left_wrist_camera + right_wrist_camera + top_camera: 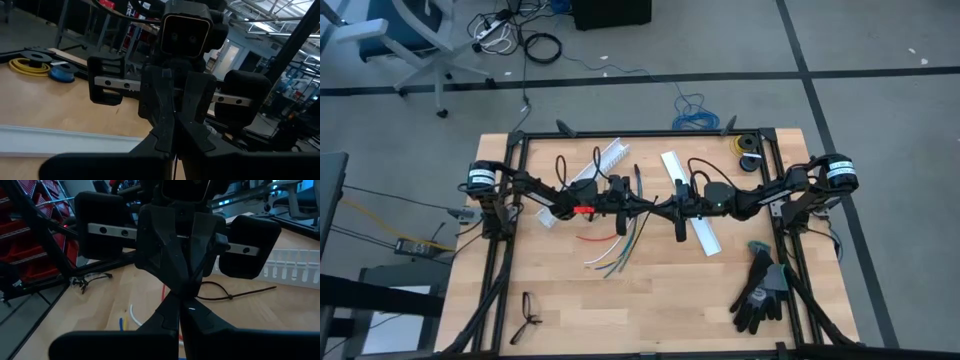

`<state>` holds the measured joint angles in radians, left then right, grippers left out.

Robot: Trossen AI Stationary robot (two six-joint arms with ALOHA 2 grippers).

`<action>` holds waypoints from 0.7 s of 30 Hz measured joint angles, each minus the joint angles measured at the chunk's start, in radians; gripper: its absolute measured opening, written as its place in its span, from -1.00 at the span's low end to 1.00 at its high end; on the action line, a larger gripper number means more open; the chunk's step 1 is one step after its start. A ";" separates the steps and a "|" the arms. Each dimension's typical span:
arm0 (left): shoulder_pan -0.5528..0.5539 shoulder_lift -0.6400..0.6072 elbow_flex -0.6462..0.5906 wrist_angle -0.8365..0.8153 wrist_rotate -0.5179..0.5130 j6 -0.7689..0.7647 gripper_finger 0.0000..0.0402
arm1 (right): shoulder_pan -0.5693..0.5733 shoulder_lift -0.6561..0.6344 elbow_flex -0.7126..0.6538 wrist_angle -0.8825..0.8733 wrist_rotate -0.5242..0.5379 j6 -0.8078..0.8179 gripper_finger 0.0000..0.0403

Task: Ziptie cables
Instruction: Prepare the black zip tie to wrap the cable wires

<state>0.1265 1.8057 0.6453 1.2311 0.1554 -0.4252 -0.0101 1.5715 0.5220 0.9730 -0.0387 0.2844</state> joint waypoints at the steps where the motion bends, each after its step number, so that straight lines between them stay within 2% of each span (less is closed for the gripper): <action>1: 0.002 0.000 0.003 -0.001 0.004 0.000 -0.86 | 0.000 0.000 0.000 0.000 0.000 0.000 -1.00; 21: 0.045 0.001 0.021 -0.004 0.053 -0.025 -0.86 | 0.001 -0.001 0.000 -0.006 -0.014 0.001 -1.00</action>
<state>0.1717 1.8065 0.6659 1.2270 0.2080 -0.4500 -0.0093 1.5707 0.5220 0.9668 -0.0530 0.2855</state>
